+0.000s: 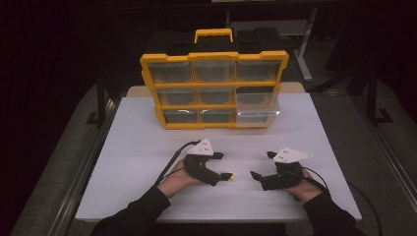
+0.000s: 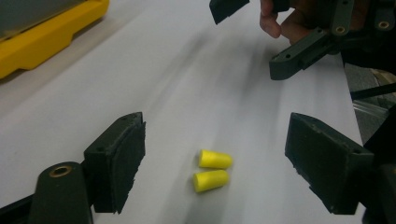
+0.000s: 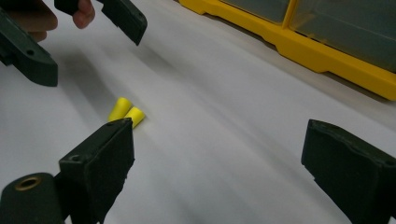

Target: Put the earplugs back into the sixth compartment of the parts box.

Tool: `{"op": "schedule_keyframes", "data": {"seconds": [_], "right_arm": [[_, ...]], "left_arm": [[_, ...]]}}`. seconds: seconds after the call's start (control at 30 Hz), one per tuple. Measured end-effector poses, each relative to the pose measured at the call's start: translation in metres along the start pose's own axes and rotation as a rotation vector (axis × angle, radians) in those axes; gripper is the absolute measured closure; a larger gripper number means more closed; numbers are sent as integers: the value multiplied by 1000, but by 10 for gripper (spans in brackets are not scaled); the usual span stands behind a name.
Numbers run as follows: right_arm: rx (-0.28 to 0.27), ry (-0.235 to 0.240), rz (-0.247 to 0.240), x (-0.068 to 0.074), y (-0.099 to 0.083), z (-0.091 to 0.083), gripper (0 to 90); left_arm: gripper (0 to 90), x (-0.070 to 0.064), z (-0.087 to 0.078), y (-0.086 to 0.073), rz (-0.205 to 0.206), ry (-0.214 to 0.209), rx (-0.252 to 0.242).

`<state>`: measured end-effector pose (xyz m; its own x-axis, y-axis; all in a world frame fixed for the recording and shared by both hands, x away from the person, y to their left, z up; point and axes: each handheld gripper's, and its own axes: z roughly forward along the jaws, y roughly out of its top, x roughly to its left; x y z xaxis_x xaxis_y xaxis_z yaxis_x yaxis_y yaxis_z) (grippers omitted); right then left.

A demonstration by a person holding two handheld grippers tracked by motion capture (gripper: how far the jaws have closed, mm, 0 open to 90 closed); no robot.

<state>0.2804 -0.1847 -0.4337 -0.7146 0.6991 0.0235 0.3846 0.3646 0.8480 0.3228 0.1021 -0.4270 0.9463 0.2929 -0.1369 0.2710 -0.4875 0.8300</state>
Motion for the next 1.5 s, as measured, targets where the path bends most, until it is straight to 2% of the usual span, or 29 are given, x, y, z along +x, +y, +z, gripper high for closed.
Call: {"op": "schedule_keyframes", "data": {"seconds": [0.83, 1.0, 1.5], "right_arm": [[0, 8, -5, 1, 0, -1, 86], [0, 10, -5, 1, 0, 0, 86], [3, 12, -9, 1, 0, -1, 86]], "left_arm": [[460, -6, 20, -16, 34, 4, 90], [500, -7, 23, -19, 52, 23, 118], [661, -10, 24, -20, 77, 61, 131]]}}
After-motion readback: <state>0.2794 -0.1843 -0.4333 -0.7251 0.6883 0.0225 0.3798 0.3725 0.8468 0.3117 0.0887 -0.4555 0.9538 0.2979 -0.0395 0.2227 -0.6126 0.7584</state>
